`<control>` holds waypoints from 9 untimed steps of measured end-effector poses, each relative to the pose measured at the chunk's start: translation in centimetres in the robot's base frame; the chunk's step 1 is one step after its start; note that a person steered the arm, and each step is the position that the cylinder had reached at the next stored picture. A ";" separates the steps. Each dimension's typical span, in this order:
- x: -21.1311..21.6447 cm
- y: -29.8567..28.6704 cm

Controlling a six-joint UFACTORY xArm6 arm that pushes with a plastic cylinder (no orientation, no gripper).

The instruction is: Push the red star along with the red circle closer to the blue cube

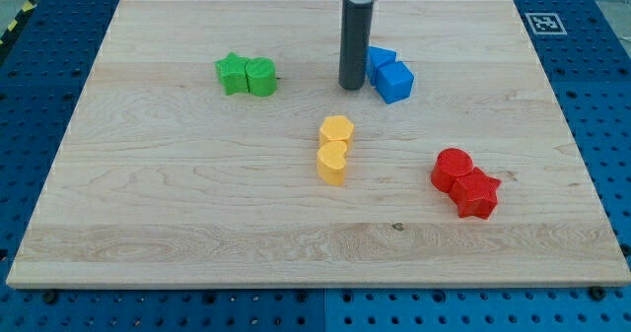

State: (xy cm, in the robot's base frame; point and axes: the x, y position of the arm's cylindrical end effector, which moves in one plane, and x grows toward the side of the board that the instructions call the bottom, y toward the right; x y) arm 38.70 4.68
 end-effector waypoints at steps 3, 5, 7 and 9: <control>8.7 0.4; 13.2 3.0; 18.8 7.0; 21.4 9.0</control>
State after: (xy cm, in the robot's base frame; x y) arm 60.14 13.68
